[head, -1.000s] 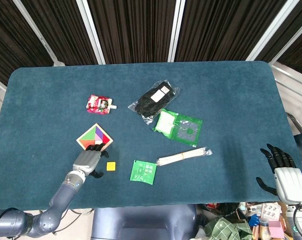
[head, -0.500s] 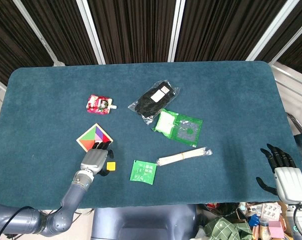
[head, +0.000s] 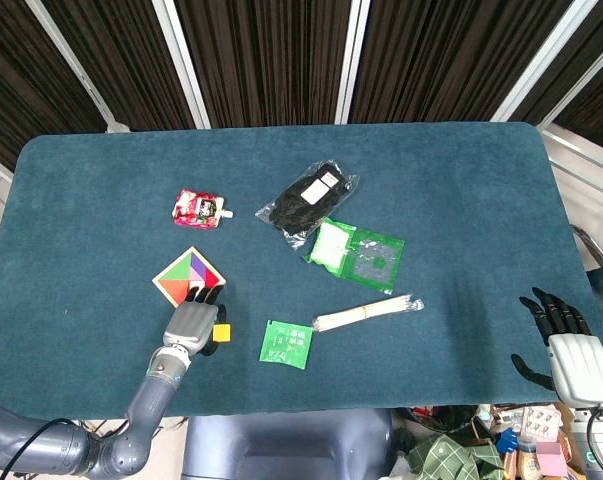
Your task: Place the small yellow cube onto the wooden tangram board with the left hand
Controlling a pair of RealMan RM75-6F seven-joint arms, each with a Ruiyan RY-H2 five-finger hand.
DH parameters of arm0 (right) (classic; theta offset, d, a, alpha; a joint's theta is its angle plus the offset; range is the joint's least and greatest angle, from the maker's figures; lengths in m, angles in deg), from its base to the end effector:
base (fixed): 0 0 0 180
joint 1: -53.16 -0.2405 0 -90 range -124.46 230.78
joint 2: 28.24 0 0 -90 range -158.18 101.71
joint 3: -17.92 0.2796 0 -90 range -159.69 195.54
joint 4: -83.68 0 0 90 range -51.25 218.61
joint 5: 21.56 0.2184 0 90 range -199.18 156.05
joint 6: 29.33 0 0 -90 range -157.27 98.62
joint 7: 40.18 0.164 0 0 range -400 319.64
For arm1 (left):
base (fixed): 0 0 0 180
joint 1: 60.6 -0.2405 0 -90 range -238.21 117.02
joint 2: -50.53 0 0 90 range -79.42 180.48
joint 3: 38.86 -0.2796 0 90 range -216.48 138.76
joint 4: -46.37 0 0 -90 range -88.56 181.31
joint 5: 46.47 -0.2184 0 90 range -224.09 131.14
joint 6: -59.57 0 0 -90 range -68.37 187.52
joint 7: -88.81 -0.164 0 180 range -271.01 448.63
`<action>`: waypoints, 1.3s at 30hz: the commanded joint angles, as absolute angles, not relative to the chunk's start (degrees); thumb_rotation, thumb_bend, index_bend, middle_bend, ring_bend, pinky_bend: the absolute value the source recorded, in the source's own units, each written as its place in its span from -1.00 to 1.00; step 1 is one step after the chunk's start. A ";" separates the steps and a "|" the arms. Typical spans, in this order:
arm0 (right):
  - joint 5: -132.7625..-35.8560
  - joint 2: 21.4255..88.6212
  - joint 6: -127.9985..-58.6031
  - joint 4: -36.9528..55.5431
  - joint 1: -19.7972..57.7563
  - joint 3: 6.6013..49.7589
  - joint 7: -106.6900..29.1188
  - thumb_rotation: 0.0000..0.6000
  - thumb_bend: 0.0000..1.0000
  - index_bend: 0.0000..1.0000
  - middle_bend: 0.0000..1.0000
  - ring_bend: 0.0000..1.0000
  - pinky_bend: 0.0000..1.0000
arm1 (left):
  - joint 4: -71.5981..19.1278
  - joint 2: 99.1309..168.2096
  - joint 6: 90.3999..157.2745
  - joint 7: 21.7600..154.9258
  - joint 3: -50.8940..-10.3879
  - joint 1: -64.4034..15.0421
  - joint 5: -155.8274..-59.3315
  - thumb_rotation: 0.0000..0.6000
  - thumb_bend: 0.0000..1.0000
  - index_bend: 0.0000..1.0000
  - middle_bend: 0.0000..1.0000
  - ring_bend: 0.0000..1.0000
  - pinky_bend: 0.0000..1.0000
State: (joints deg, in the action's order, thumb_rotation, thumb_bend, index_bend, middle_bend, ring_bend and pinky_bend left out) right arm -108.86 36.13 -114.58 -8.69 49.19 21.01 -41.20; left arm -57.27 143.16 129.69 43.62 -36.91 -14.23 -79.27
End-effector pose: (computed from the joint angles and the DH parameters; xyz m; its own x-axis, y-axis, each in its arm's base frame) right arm -0.3338 -0.1991 0.1596 0.4086 -0.0014 0.9127 -0.9125 -0.0189 0.4085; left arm -0.1579 0.3013 -0.0688 0.5006 0.4928 0.7117 0.8622 -0.2105 -0.4607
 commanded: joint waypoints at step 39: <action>-108.44 36.02 -114.04 -9.10 49.11 20.90 -40.96 1.00 -0.66 -0.71 -0.91 -0.85 -0.74 | -53.52 146.95 131.50 40.37 -37.43 -16.83 -84.79 1.00 -0.42 -0.16 -1.00 -1.00 -1.00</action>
